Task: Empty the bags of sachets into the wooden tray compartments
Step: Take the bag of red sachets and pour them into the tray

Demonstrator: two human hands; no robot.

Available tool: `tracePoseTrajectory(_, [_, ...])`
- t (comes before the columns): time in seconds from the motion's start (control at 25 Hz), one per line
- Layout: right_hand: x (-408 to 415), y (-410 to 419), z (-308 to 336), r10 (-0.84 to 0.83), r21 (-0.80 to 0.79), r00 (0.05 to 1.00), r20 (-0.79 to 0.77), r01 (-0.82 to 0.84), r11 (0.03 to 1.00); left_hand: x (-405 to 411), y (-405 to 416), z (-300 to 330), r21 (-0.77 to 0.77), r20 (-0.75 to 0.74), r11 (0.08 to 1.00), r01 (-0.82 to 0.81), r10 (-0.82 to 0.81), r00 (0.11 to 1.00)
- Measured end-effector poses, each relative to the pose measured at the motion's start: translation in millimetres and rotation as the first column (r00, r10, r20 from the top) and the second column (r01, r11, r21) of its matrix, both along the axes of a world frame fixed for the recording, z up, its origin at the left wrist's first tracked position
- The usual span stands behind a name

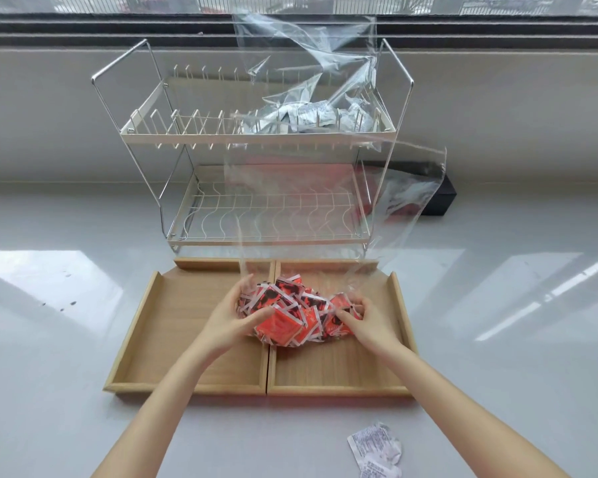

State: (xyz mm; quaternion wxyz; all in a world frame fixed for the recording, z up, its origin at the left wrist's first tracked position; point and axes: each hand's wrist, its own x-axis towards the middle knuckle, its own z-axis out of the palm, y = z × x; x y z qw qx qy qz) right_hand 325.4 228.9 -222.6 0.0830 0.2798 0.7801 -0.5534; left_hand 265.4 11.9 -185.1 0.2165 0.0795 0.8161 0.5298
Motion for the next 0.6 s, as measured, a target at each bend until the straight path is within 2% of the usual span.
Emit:
tracePoseTrajectory(0.28, [11.0, 0.4, -3.2, 0.097, 0.147, 0.994, 0.047, -0.103, 0.984, 0.8, -3.8, -25.2, -0.058, 0.03, 0.998, -0.029, 0.031, 0.999])
tracePoseTrajectory(0.4, [16.3, 0.9, -0.5, 0.13, 0.224, 0.989, 0.073, -0.143, 0.964, 4.5, -0.9, -19.6, -0.175, -0.043, 0.984, -0.045, 0.038, 0.998])
tracePoseTrajectory(0.48, [20.1, 3.1, 6.2, 0.124, 0.263, 0.992, 0.033, -0.128, 0.956, 6.9, 4.3, -15.2, -0.247, -0.114, 0.965, -0.084, 0.057, 0.992])
tracePoseTrajectory(0.6, [30.7, 11.9, 22.1, 0.08, 0.161, 0.996, -0.039, -0.073, 0.984, 15.1, 12.6, -4.1, -0.265, -0.132, 0.961, -0.082, 0.048, 0.99])
